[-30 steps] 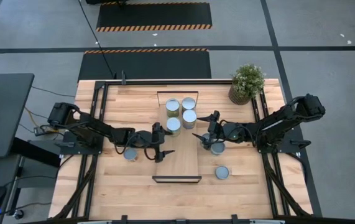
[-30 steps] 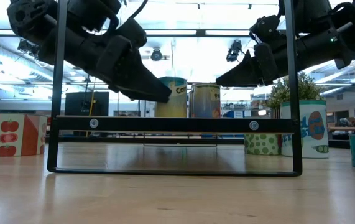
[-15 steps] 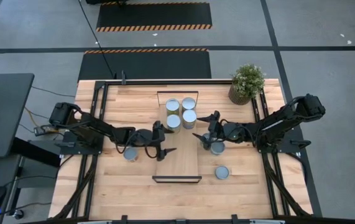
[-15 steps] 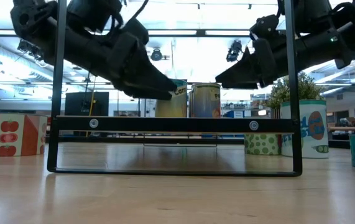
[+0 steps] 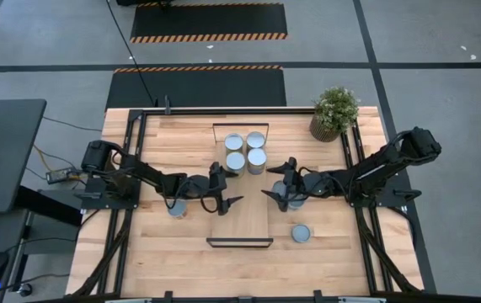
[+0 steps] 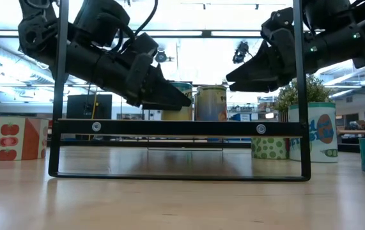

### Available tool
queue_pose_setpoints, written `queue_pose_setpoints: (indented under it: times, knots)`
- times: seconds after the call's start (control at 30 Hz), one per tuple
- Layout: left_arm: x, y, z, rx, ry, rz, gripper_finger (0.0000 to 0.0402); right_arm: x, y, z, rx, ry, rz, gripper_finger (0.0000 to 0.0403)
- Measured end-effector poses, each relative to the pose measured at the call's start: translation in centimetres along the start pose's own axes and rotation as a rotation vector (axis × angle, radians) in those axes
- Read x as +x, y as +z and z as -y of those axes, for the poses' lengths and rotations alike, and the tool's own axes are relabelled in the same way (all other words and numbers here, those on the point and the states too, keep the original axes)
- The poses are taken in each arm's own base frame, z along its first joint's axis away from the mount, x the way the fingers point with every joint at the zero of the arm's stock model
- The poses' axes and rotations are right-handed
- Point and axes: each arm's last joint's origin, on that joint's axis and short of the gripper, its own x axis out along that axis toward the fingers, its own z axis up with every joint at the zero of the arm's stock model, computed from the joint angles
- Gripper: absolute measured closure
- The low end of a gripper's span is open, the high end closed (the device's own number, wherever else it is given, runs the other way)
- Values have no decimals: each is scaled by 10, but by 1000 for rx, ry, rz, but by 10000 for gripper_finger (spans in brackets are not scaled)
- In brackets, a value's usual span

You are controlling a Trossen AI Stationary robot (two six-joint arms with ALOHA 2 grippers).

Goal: Pick and place cans onto a shelf
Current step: Put the canned carrots on the shelf, then put the canned green peas on the shelf

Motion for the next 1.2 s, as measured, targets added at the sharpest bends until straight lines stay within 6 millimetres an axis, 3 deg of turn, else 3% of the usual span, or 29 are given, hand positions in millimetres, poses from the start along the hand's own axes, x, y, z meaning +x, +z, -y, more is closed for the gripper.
queue_pose_setpoints:
  times: [0.53, 0.67, 0.87, 1.2]
  knots:
    - [0, 6, -2, 55, 17, 47, 2, 2, -1, 6, -34, -25, -18, 28]
    - [-7, 16, 4, 50, -64, 80, 2, 2, -3, 6, -32, -27, -39, 28]
    - [-21, 22, 5, 72, -137, -20, 2, 0, 3, -3, 8, 89, -38, 28]
    - [-42, 35, -3, 2, -154, -122, 2, -2, 15, -7, -112, 47, -202, 28]
